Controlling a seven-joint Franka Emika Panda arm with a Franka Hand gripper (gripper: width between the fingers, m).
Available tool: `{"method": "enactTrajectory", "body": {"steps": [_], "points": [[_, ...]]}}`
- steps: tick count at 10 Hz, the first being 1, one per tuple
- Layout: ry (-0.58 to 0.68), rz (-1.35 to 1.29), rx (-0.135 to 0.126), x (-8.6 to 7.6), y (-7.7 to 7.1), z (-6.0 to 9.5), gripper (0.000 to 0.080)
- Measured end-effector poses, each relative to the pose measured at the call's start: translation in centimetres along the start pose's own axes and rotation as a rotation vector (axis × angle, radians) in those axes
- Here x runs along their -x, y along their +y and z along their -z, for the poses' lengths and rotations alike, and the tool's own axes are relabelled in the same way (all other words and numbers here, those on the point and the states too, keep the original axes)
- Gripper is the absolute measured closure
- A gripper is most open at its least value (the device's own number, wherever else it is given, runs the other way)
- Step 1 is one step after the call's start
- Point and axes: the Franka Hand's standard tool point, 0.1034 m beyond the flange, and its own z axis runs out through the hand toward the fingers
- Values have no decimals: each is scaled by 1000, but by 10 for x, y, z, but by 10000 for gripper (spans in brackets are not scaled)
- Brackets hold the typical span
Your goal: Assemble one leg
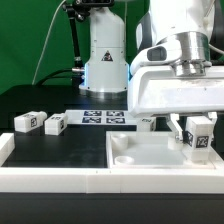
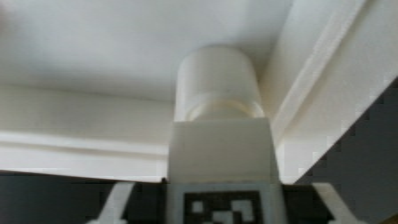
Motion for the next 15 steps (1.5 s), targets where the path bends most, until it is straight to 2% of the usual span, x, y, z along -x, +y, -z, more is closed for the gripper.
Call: {"method": "enactTrajectory", "body": {"steps": [4,5,6,11,13,15], "points": [[31,2,5,0,0,-1,502],[30,2,5,0,0,-1,321],[30,2,5,1,0,-1,188],[25,0,4,0,0,0,151],[41,-14,2,-19,0,19,151],[18,-16,-7,-29,-1,29,151]]}}
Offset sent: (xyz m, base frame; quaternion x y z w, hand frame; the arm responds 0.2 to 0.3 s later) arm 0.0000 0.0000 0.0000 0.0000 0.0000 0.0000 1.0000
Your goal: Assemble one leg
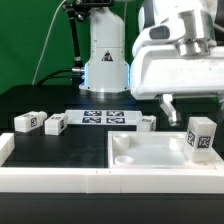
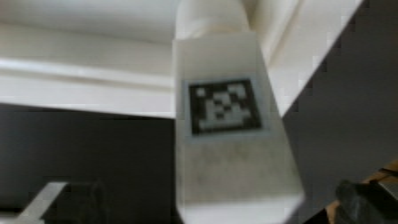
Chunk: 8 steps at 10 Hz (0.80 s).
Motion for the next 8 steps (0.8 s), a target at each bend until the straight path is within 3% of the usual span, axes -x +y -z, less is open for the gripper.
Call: {"method": "enactTrajectory", "body": {"steps": [2,3,5,8], "points": [[-31,0,-4,5,-1,-2,151],[-128,-3,-18,13,-2,-7,151],[-315,-14,-39,4,4,-10,151],[-601,-21,-77,5,4,-8,151]]}}
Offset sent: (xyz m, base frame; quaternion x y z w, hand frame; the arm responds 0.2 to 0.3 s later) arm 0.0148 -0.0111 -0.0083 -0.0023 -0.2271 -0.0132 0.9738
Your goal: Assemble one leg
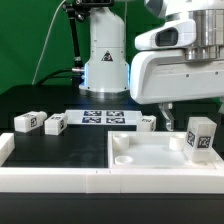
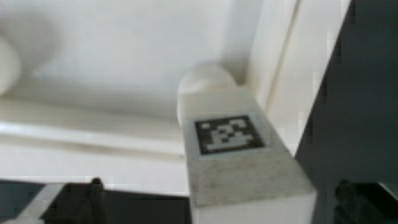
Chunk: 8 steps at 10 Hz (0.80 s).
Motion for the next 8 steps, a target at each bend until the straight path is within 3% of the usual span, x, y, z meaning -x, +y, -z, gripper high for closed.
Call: {"method": "enactTrajectory", "body": {"steps": [2,4,5,6,7,8], "points": [[-84,-15,-11,2,-3,-3,151],[-71,-15,-9,0,-2,-3,151],[-71,-15,-9,0,-2,-3,245],[-71,-16,-9,0,-2,-3,428],[-71,-16,-9,0,-2,-3,428],[-71,-16,-9,0,-2,-3,508]]}}
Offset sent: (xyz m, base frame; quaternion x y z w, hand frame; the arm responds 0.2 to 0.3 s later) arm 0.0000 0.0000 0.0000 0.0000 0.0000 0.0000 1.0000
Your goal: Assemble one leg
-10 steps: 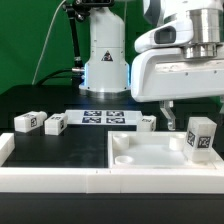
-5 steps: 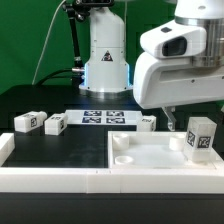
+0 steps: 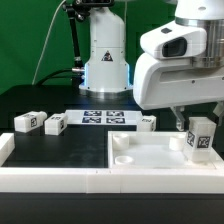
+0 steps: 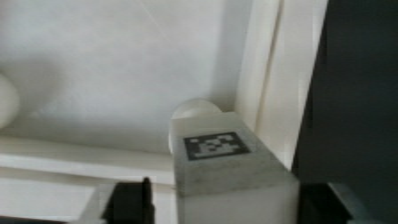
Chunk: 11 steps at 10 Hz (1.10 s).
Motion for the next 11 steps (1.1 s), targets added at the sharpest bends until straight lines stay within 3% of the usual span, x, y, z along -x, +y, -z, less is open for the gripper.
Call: {"method": "enactTrajectory", "body": {"steps": [4,9,11], "points": [[0,-138,-4,0,-1,0,508],[56,-875,-62,-5,-4,-1,505],[63,-1177,-71,-7,-6,-1,505]]}}
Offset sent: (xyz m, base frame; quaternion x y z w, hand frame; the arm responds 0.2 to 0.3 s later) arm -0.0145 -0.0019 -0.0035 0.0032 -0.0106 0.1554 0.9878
